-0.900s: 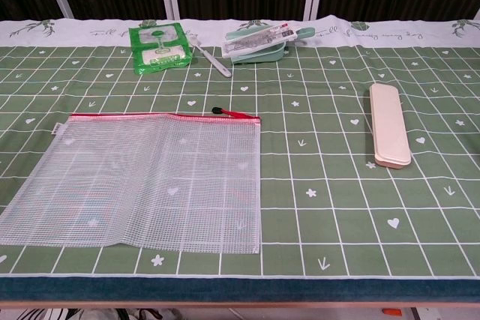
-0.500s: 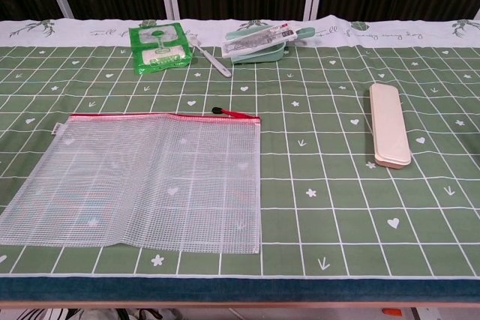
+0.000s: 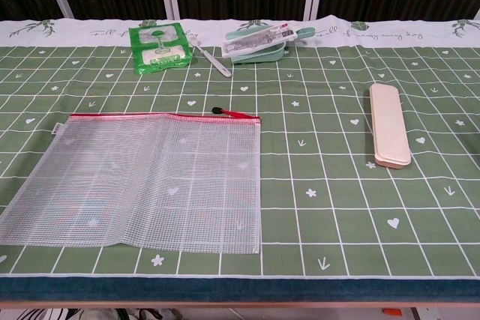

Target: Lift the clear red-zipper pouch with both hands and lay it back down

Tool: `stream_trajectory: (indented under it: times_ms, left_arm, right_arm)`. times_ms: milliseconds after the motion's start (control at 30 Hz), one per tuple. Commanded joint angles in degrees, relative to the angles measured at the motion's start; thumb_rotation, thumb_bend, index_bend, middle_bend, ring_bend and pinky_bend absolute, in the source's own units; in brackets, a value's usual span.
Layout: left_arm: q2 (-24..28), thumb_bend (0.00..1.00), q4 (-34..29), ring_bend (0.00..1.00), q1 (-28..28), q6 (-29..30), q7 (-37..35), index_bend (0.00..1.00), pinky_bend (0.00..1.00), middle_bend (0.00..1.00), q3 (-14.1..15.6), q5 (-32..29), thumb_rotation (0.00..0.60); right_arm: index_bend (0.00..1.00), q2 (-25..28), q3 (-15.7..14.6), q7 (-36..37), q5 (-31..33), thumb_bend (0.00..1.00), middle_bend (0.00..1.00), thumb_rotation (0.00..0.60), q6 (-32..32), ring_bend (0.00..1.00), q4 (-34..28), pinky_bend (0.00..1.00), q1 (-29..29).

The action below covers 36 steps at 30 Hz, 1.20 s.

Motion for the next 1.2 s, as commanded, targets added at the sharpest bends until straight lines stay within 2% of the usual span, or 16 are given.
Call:
stream_trajectory:
  times_ms: [33, 233, 300, 500, 833, 1200]
  left_arm:
    - [0.1, 0.11, -4.8, 0.0, -4.8, -4.7, 5.5, 0.0, 0.0, 0.0, -3.9, -4.6, 0.6]
    - [-3.3, 0.13, -7.4, 0.0, -12.1, -10.5, 14.0, 0.07, 0.0, 0.0, -8.7, -12.6, 0.6]
    - [-5.8, 0.14, -7.7, 0.0, -15.8, -12.8, 18.4, 0.11, 0.0, 0.0, -10.6, -18.0, 0.6]
    - [-12.9, 0.18, -5.6, 0.0, -24.8, -15.1, 29.0, 0.21, 0.0, 0.0, -13.8, -29.4, 0.6]
    - [-27.2, 0.22, 5.1, 0.0, -39.5, -15.0, 42.6, 0.31, 0.0, 0.05, -16.6, -45.0, 0.6]
    - [-40.3, 0.25, 21.9, 0.0, -50.9, -15.0, 49.8, 0.4, 0.0, 0.07, -17.6, -53.8, 0.6]
  right_arm:
    - [0.0, 0.0, 0.0, 0.1, 0.2, 0.11, 0.0, 0.6, -0.1, 0.0, -0.1, 0.2, 0.0]
    - [0.0, 0.1, 0.3, 0.3, 1.2, 0.11, 0.0, 0.6, -0.6, 0.0, -0.3, 0.2, 0.0]
    - [0.0, 0.1, 0.3, 0.2, 1.4, 0.11, 0.0, 0.6, -0.8, 0.0, -0.5, 0.2, 0.1]
    - [0.0, 0.0, 0.4, 0.2, 1.7, 0.11, 0.0, 0.6, -1.0, 0.0, -0.6, 0.2, 0.1]
    - [0.0, 0.1, 0.4, 1.1, 2.1, 0.11, 0.0, 0.6, -1.7, 0.0, -0.7, 0.2, 0.3]
    - [0.0, 0.4, 0.8, 2.4, 3.7, 0.12, 0.0, 0.6, -3.0, 0.0, -0.8, 0.2, 0.5]
